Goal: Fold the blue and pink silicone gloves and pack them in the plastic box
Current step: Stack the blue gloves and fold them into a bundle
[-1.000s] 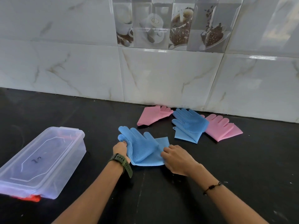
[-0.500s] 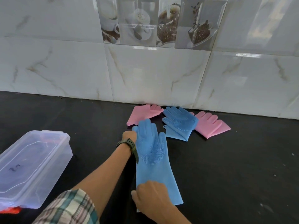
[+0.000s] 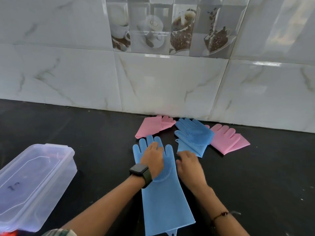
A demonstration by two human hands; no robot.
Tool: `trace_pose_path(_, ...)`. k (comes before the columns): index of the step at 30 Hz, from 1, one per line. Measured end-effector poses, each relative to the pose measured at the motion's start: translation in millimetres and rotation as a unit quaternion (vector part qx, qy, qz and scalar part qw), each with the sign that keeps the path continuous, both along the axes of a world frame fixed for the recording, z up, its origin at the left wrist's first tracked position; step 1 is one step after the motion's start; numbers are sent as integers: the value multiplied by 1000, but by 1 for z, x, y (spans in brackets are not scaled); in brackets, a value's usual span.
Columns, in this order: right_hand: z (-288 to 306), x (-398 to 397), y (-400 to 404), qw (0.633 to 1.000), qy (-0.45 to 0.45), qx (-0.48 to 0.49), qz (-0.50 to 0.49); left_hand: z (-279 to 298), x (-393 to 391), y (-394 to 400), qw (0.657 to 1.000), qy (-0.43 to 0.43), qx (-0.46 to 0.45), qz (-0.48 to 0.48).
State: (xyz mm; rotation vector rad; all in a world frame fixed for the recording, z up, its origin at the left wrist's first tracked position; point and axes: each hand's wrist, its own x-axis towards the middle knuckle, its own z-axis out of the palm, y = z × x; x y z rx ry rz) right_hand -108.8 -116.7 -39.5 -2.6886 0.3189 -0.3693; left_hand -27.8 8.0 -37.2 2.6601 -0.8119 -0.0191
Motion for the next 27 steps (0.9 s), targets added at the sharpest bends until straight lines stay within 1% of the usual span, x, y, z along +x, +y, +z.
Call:
trace_pose_path(2, 12, 16, -38, 994, -16, 18, -104, 18, 4, -23, 996, 40, -75, -18)
trace_pose_path(3, 16, 24, -53, 992, 3, 7, -126, 25, 6, -37, 993, 65, -101, -15)
trace_pose_path(5, 16, 41, -71, 989, 71, -52, -118, 34, 10, -61, 981, 114, -155, 9)
trace_pose_path(7, 12, 61, -76, 981, 116, -122, -97, 34, 15, -80, 962, 180, -201, 37)
trace_pose_path(9, 8, 78, -79, 971, 134, -179, -81, 28, 18, -90, 945, 227, -227, 66)
trace_pose_path(11, 6, 91, -81, 960, 147, -231, -57, 21, 20, -91, 934, 245, -245, 86)
trace_pose_path(12, 5, 95, -82, 958, 150, -239, -50, 19, 21, -90, 929, 251, -256, 96)
trace_pose_path(13, 6, 97, -85, 961, 145, -229, -53, 16, 22, -88, 921, 259, -270, 108)
trace_pose_path(14, 10, 98, -89, 971, 125, -191, -69, 16, 23, -83, 913, 266, -285, 119)
trace_pose_path(16, 23, 94, -96, 990, 35, -75, -116, 17, 29, -74, 902, 266, -310, 137)
trace_pose_path(18, 44, 85, -100, 990, -51, 37, -127, 20, 32, -63, 897, 268, -320, 147)
trace_pose_path(20, 67, 72, -99, 985, -109, 102, -90, 24, 32, -56, 896, 289, -312, 125)
trace_pose_path(22, 91, 58, -91, 979, -141, 141, -27, 33, 27, -51, 902, 310, -285, 90)
trace_pose_path(24, 115, 45, -75, 974, -155, 159, 52, 45, 19, -49, 902, 327, -277, 52)
trace_pose_path(27, 142, 22, -48, 962, -170, 168, 133, 59, 3, -42, 909, 304, -282, 30)
